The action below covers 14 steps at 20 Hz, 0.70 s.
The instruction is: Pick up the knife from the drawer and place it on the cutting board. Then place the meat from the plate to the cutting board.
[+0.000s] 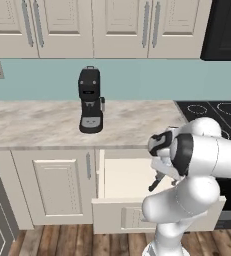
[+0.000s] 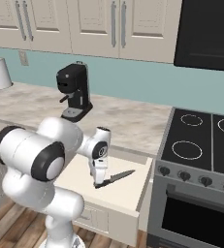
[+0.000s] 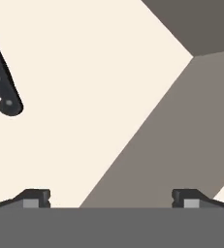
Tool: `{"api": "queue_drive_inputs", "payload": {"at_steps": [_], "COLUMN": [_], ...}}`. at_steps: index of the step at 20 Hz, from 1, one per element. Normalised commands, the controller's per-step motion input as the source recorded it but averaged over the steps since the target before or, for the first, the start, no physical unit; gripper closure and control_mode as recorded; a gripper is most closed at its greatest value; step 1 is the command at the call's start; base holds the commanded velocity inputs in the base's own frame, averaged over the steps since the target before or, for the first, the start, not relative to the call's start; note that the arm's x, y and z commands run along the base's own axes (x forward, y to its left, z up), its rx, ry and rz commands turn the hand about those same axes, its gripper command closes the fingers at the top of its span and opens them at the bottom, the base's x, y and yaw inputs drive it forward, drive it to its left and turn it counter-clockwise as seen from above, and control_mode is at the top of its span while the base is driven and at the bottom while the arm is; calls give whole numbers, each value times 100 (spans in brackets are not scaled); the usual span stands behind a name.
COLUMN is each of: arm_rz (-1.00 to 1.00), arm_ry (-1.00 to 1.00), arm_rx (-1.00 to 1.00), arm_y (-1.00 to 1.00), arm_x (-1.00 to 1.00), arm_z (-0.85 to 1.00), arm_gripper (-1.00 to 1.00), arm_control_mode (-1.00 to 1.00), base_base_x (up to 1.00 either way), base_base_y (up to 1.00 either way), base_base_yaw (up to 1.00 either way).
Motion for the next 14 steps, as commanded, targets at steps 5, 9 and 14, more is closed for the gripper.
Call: {"api": "queue_drive_inputs", "payload": {"at_steps": [5,9,14], "arm_rz": [11,13,11], "arm_ry": [-4,-9,-7], "arm_rx": [0,0,0], "arm_y": [0,-4,-11], "arm_x": [29,7,13], "arm_z": [-32,-34,-29], "arm_gripper": [-100,-100,-100], "arm_control_mode": [-100,-100,-100], "base_base_x": [0,0,0], "base_base_y": [0,0,0], "base_base_yaw": [0,0,0]}}
